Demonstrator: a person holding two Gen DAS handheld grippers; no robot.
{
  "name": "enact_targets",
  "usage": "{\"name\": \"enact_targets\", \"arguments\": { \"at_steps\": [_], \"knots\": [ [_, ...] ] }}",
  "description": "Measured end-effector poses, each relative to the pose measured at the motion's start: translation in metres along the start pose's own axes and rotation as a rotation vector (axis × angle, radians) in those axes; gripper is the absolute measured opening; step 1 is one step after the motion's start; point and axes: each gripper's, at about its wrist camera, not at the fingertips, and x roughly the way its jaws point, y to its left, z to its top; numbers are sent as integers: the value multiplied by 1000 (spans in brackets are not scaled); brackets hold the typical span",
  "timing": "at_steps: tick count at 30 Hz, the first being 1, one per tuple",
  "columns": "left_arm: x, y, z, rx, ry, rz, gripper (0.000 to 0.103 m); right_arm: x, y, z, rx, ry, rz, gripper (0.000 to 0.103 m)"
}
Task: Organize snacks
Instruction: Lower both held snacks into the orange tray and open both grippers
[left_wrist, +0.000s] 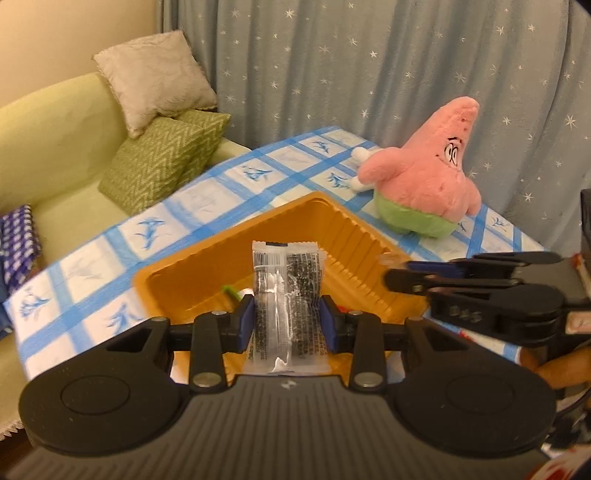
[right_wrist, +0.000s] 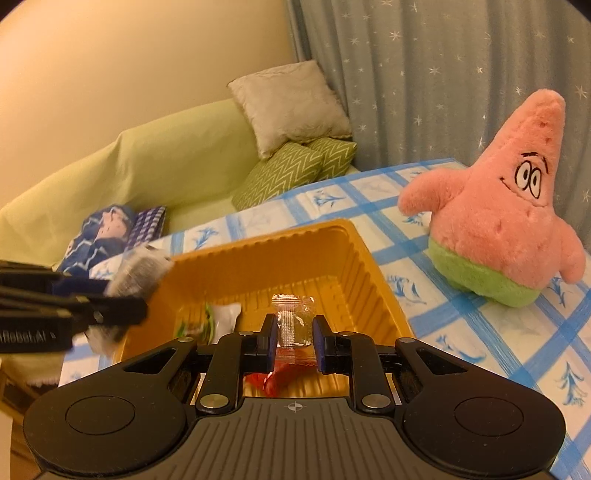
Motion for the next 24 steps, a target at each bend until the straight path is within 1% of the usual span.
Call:
{"name": "enact_targets", "arguments": {
  "at_steps": [5, 11, 16, 24],
  "knots": [
    [28, -10, 6, -23, 38, 13, 34, 17, -6, 2, 15, 12, -19, 21],
    [60, -10, 14, -74, 80, 31, 34, 32, -19, -1, 40, 30, -34, 21],
    [79, -14, 20, -89, 95, 49, 34, 39, -27, -2, 54, 38, -43, 21],
    [102, -16, 19, -107, 130, 61, 34, 43, -38, -3, 86, 48, -55, 21]
  ]
}}
